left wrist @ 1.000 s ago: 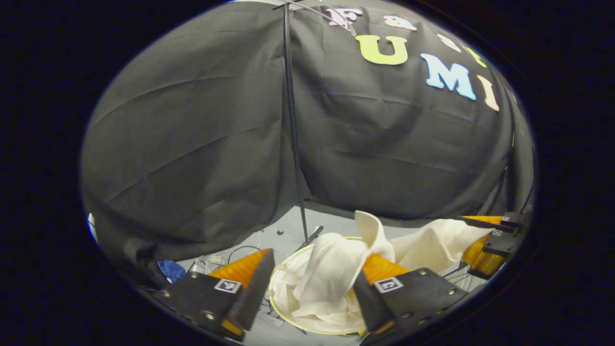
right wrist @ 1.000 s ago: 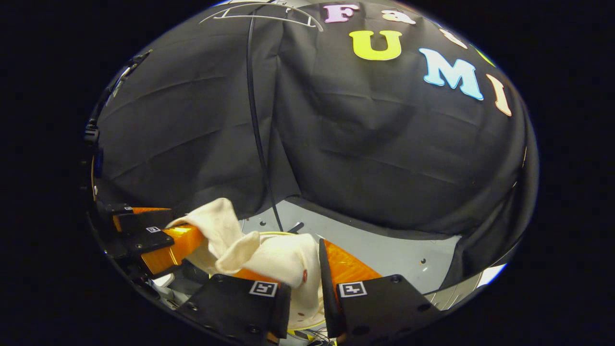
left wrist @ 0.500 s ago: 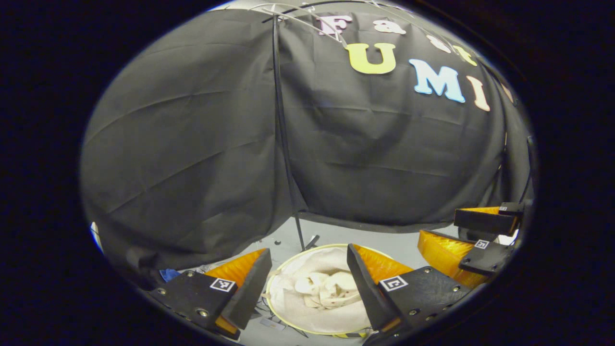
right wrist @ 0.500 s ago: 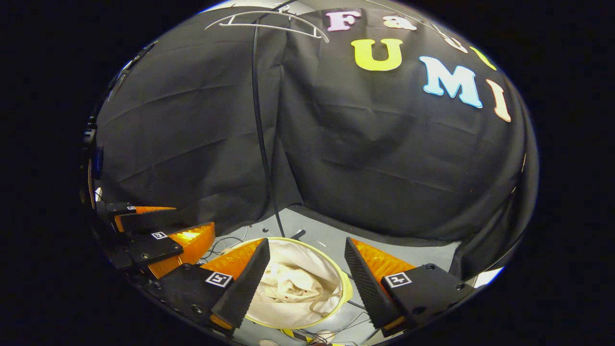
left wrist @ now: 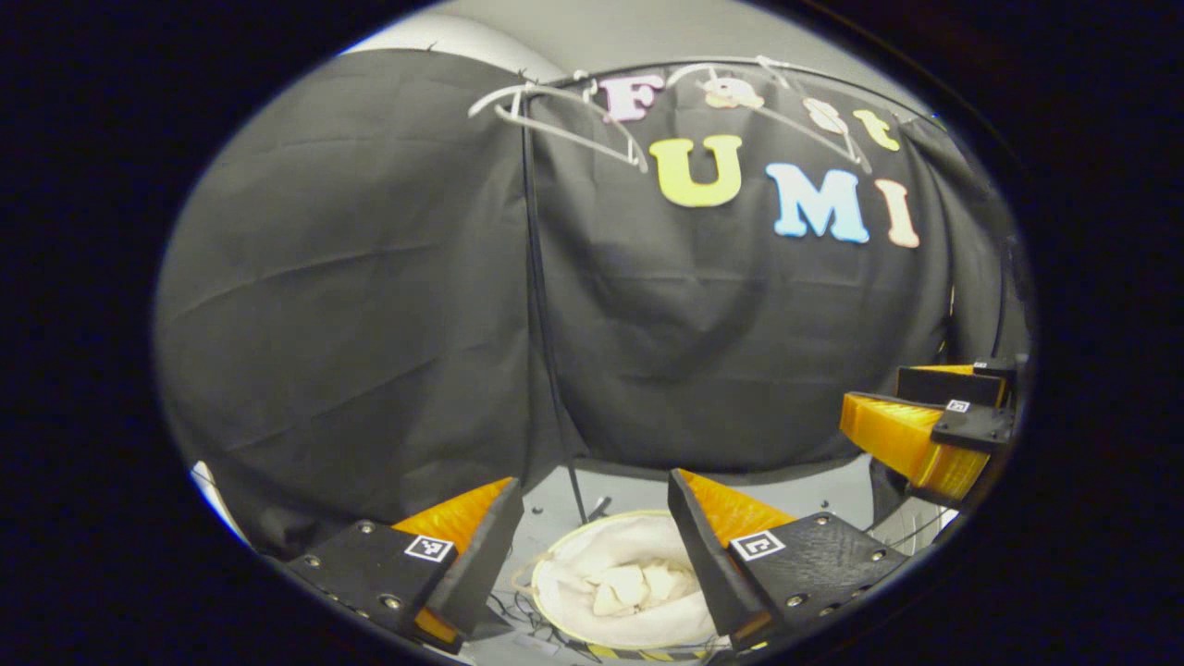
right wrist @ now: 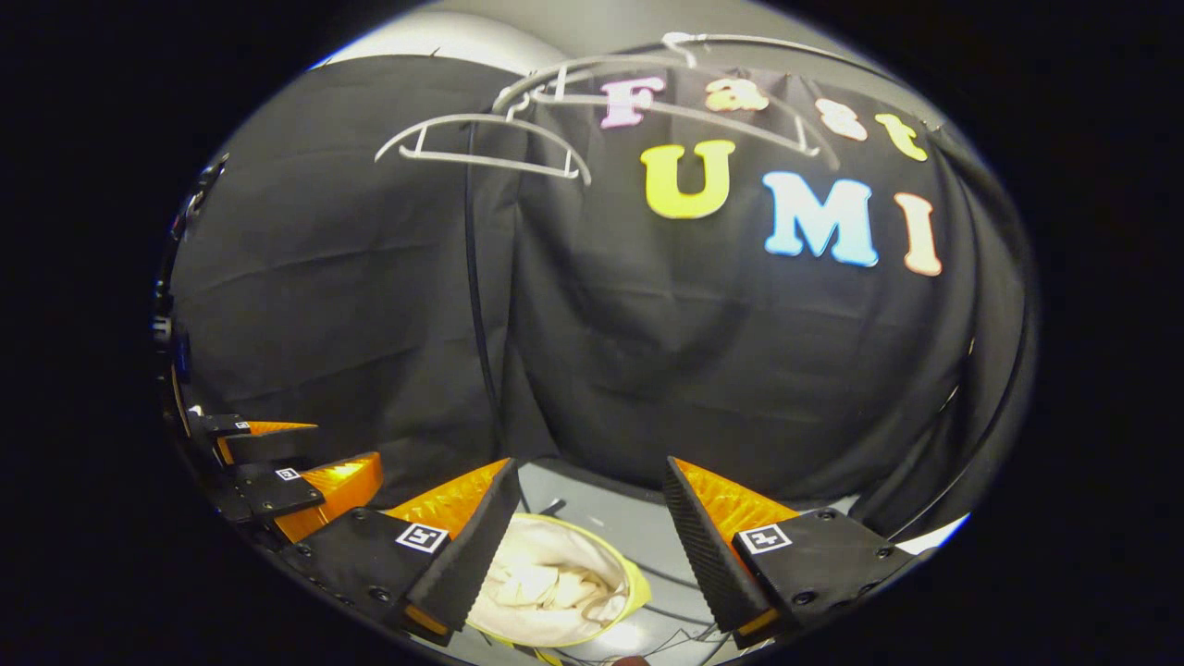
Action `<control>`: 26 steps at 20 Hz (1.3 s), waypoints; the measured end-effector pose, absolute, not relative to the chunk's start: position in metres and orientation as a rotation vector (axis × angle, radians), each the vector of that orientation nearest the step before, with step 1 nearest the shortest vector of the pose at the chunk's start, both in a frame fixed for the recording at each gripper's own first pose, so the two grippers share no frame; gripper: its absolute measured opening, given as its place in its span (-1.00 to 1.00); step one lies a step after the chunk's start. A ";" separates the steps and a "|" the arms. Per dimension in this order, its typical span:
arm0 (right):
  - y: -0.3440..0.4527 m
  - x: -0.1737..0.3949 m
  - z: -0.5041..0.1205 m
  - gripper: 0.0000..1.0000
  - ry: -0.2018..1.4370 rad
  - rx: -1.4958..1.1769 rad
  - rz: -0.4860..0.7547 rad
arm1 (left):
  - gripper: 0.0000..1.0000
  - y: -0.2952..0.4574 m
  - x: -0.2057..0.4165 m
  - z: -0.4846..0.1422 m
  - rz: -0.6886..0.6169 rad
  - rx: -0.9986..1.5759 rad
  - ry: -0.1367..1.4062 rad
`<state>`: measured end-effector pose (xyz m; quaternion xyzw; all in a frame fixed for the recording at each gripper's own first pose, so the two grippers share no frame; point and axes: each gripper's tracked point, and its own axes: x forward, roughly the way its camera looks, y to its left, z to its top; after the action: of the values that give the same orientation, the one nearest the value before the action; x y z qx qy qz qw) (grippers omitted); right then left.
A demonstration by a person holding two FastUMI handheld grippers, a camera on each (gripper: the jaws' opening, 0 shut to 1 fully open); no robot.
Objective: Grasp the clothes on the hanger with both hands and then place them into the laundry hamper below.
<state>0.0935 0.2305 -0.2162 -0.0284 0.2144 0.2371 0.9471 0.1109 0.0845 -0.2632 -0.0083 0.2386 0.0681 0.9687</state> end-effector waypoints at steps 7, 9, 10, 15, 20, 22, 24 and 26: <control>0.178 0.089 -0.090 0.93 0.204 -0.037 0.391 | 0.84 0.075 0.110 -0.113 0.061 -0.014 0.234; 0.165 0.081 -0.070 0.93 0.163 -0.022 0.360 | 0.86 0.067 0.108 -0.081 0.024 0.002 0.186; 0.157 0.075 -0.063 0.94 0.144 -0.015 0.348 | 0.86 0.061 0.104 -0.064 0.006 0.010 0.163; 0.110 0.060 -0.037 0.93 0.090 -0.036 0.274 | 0.86 0.036 0.083 -0.016 -0.080 0.012 0.089; 0.067 0.043 -0.027 0.94 0.046 -0.045 0.212 | 0.85 0.034 0.063 0.000 -0.110 0.019 0.060; 0.055 0.040 -0.034 0.93 0.058 -0.040 0.195 | 0.84 0.030 0.058 -0.004 -0.111 0.015 0.061; 0.042 0.037 -0.038 0.95 0.067 -0.033 0.173 | 0.84 0.032 0.050 -0.004 -0.111 0.009 0.059; 0.033 0.034 -0.039 0.95 0.067 -0.017 0.154 | 0.84 0.033 0.046 -0.006 -0.107 0.011 0.059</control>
<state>0.0341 0.0330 -0.0390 -0.0087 0.0336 0.0770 0.9964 0.0461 0.0335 -0.0055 0.0057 0.0296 -0.0534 0.9981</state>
